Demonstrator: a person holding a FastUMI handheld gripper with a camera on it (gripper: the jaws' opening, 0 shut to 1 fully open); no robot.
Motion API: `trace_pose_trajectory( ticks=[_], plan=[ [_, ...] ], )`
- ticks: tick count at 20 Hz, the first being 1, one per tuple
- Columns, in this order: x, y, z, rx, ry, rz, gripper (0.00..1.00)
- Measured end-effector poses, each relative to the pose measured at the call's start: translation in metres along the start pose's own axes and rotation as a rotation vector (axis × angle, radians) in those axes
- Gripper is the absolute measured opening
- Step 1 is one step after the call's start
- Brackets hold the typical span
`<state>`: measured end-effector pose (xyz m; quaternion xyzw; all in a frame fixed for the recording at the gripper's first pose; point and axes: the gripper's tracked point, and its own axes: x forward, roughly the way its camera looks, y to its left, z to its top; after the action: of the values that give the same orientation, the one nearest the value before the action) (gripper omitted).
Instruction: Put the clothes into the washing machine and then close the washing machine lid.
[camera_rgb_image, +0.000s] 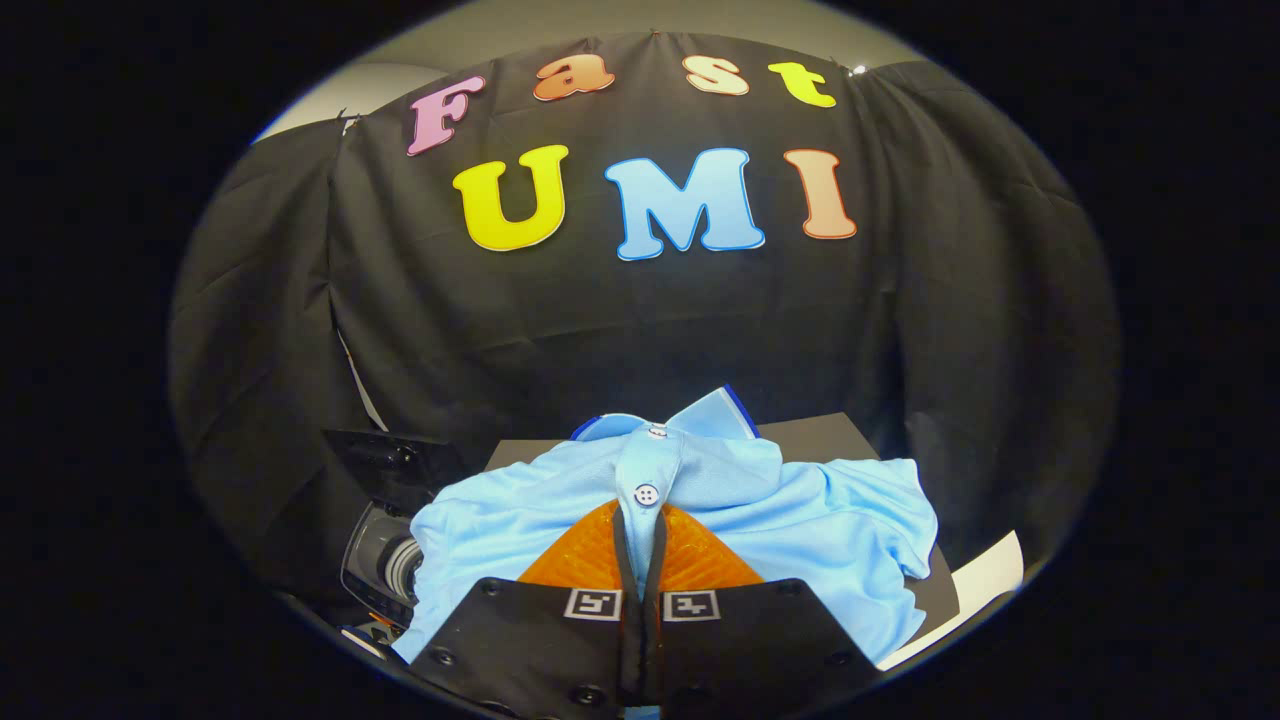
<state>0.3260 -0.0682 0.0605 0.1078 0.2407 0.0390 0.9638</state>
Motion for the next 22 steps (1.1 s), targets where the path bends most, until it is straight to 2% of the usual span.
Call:
trace_pose_trajectory(
  ticks=[7,12,22],
  plan=[
    [-0.014,0.014,0.012,-0.006,-0.024,-0.019,0.01],
    [-0.024,0.038,0.033,-0.004,-0.067,0.0,0.01],
    [-0.031,0.145,0.07,-0.026,-0.135,0.138,0.01]
  ],
)
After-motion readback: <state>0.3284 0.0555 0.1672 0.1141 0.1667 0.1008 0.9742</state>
